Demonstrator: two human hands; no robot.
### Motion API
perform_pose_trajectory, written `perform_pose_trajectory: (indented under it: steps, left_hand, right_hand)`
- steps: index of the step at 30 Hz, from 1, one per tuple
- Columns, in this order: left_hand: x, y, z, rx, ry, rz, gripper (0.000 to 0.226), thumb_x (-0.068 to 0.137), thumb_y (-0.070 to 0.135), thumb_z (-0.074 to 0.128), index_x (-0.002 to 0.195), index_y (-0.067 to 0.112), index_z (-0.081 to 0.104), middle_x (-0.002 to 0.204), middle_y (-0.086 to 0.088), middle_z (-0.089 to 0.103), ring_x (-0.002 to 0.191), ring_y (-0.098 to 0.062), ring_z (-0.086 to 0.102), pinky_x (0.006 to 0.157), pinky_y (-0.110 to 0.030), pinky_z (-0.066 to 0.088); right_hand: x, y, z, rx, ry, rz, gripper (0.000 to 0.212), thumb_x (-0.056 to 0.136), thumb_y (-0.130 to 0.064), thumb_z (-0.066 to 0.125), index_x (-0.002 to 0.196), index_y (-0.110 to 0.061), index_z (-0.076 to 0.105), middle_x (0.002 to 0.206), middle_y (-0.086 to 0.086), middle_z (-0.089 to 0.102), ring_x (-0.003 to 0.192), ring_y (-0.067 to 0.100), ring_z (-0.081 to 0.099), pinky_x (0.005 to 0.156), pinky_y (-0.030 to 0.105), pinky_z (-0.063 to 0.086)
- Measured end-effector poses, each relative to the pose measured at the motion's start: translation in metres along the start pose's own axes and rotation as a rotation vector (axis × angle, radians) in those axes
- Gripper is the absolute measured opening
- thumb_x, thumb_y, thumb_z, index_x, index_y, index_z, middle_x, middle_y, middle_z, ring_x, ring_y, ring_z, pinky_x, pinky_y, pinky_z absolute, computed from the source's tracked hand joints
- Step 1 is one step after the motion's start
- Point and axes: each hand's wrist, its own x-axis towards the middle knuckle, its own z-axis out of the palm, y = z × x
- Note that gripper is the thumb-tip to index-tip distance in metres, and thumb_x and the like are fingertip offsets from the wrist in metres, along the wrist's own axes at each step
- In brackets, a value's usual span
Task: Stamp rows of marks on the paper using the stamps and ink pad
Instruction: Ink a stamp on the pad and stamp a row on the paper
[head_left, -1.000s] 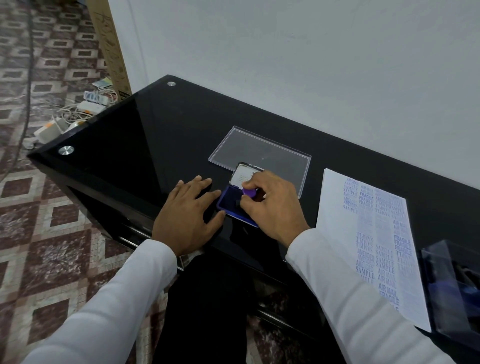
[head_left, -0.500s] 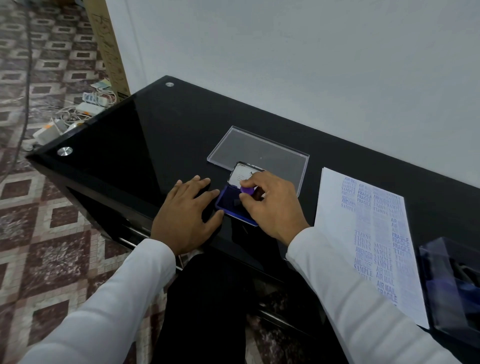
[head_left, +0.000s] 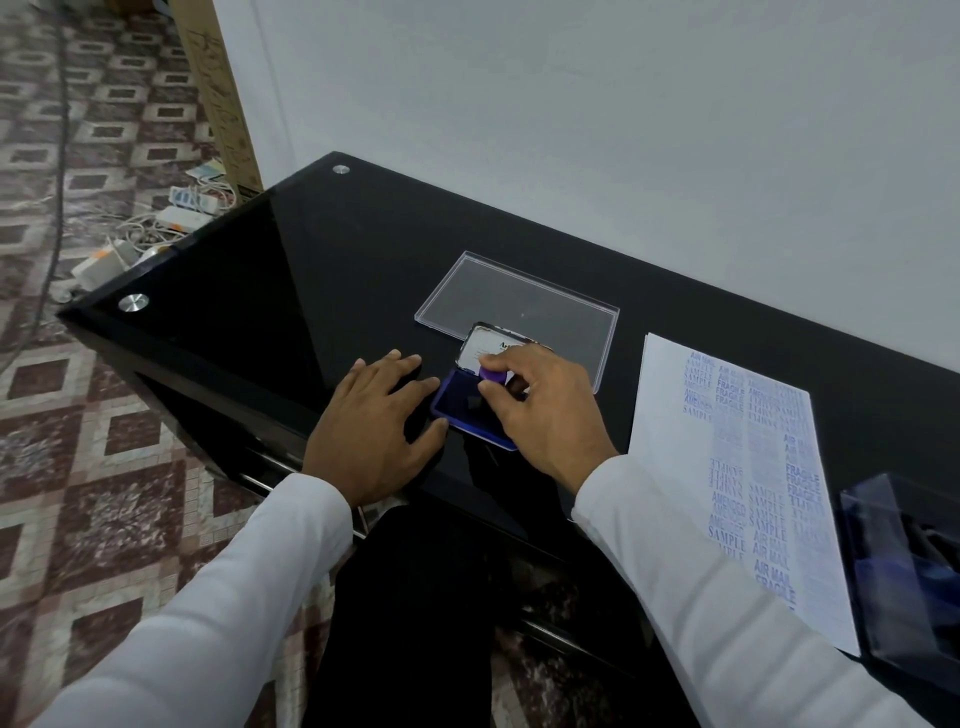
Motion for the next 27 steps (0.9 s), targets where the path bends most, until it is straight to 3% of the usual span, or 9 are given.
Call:
perform_pose_trajectory:
  steps: [4, 12, 18, 24, 27]
  left_hand:
    - [0.001, 0.006, -0.008, -0.067, 0.010, -0.025, 0.068, 0.089, 0.066, 0.036, 0.144, 0.028, 0.051, 0.156, 0.000, 0.041, 0.149, -0.020, 0.027, 0.124, -0.045, 0.013]
    - [0.022, 0.053, -0.017, -0.110, 0.047, 0.067, 0.065, 0.089, 0.061, 0.042, 0.141, 0.024, 0.055, 0.151, 0.000, 0.048, 0.142, -0.019, 0.040, 0.124, -0.045, 0.020]
    - [0.038, 0.107, -0.006, -0.179, 0.031, 0.145, 0.066, 0.088, 0.063, 0.043, 0.138, 0.023, 0.058, 0.148, 0.002, 0.050, 0.137, -0.020, 0.043, 0.115, -0.043, 0.037]
    - [0.056, 0.160, 0.017, -0.218, -0.030, 0.220, 0.058, 0.093, 0.058, 0.052, 0.142, 0.027, 0.053, 0.154, 0.003, 0.043, 0.144, -0.019, 0.035, 0.118, -0.046, 0.033]
    - [0.065, 0.178, 0.028, -0.197, -0.032, 0.268, 0.061, 0.091, 0.058, 0.047, 0.141, 0.024, 0.055, 0.153, 0.001, 0.045, 0.144, -0.020, 0.036, 0.122, -0.048, 0.026]
  right_hand:
    - [-0.002, 0.000, -0.005, 0.022, 0.014, 0.012, 0.030, 0.092, -0.025, 0.069, 0.121, -0.019, 0.069, 0.116, -0.004, 0.068, 0.092, 0.006, 0.062, 0.088, 0.023, 0.054]
    - [-0.012, 0.024, -0.043, 0.055, 0.147, 0.065, 0.027, 0.088, -0.024, 0.074, 0.115, -0.020, 0.072, 0.110, -0.006, 0.069, 0.092, 0.005, 0.061, 0.082, 0.008, 0.046]
    - [-0.032, 0.059, -0.084, 0.073, 0.226, 0.155, 0.026, 0.089, -0.023, 0.073, 0.115, -0.021, 0.072, 0.103, -0.008, 0.068, 0.085, 0.005, 0.062, 0.080, 0.014, 0.051]
    - [-0.053, 0.098, -0.120, 0.022, 0.276, 0.257, 0.025, 0.090, -0.024, 0.072, 0.115, -0.022, 0.071, 0.106, -0.009, 0.068, 0.083, 0.004, 0.062, 0.079, 0.012, 0.049]
    - [-0.056, 0.112, -0.132, -0.004, 0.291, 0.298, 0.027, 0.090, -0.025, 0.072, 0.116, -0.020, 0.071, 0.110, -0.006, 0.069, 0.086, 0.008, 0.064, 0.086, 0.022, 0.055]
